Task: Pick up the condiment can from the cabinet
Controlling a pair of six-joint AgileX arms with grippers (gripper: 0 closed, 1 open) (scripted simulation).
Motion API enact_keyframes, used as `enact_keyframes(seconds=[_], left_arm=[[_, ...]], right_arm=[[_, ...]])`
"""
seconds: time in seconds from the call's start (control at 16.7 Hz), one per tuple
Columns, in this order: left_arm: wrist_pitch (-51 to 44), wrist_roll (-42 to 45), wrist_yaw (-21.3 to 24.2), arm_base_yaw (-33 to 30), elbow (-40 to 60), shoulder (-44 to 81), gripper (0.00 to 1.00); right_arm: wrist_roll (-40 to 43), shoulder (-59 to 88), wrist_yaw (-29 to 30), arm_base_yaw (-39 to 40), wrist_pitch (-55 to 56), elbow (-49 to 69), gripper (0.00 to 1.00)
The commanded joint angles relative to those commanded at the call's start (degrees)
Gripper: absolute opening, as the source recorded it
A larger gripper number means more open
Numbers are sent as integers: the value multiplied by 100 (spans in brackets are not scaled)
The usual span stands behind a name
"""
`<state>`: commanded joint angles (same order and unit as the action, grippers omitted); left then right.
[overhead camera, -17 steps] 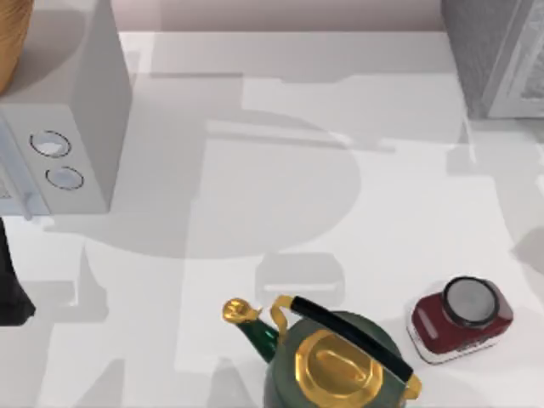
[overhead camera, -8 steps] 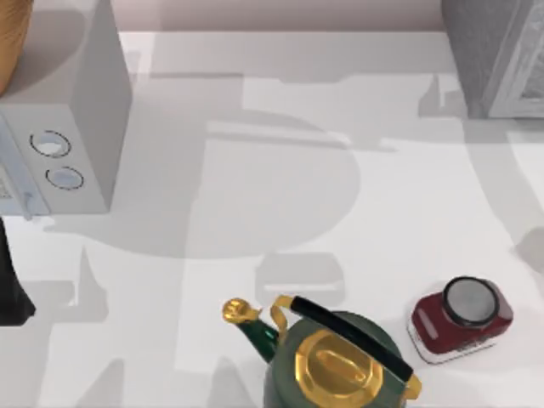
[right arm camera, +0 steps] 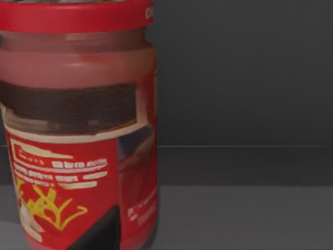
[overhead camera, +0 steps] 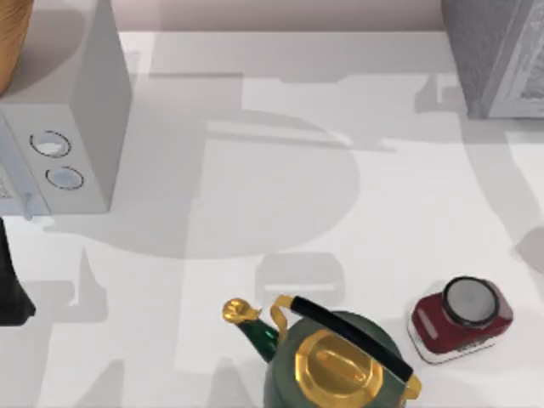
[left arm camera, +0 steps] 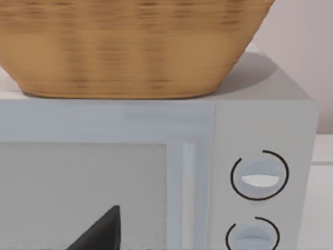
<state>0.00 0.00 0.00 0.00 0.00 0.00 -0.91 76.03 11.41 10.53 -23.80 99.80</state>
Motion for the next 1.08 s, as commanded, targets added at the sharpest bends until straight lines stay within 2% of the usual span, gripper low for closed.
enact_keyframes(seconds=[0.48,0.78,1.08], left_arm=[[0,0,0,0,0,0,100],[0,0,0,0,0,0,100],[0,0,0,0,0,0,100]], right_arm=[[-41,1037,1257,1204,161,825,100],[-44,1080,1283,1223,165,841,100],[-42,1768,1086,1021,127,1587,100]])
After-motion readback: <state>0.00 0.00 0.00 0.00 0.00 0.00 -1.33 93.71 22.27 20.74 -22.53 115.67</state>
